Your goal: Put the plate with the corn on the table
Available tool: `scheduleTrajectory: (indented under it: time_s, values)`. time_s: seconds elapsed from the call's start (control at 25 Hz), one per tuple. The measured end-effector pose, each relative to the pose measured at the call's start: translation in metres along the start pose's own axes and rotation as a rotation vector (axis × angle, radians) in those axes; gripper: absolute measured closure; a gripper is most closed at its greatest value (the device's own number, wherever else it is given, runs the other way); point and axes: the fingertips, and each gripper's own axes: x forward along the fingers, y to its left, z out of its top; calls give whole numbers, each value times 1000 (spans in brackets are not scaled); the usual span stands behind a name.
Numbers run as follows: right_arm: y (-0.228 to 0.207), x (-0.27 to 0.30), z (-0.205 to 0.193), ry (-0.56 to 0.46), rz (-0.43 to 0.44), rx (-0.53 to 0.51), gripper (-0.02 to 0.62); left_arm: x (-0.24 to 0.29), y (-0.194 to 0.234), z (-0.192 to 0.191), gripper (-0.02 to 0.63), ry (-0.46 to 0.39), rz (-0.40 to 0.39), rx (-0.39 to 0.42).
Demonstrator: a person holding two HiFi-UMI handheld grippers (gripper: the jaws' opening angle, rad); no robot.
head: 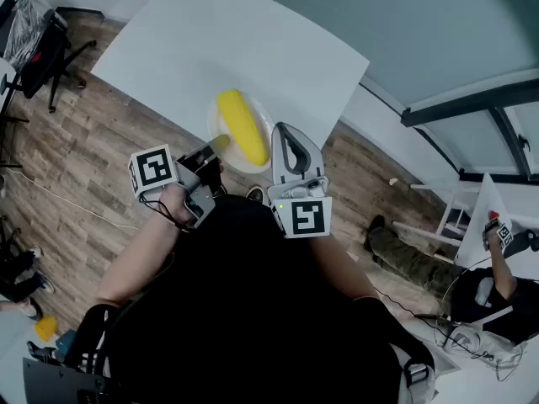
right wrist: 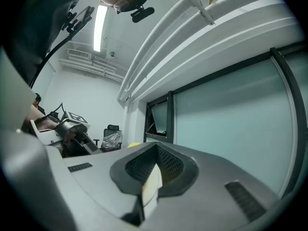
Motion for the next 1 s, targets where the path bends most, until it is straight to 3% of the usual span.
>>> scheduleTrajectory:
  time_s: [0.52,0.76,1.0]
  values:
    - [-16,0,-11,11,43,4,594,10,9,-5,572,-33,9,-14]
    - [-25,3,-29,71,64,-17,594,23,26,-3,571,-51,20,-69]
    - [-52,43,-48,117,41,14,594,61,51,41,571,-11,30,-79]
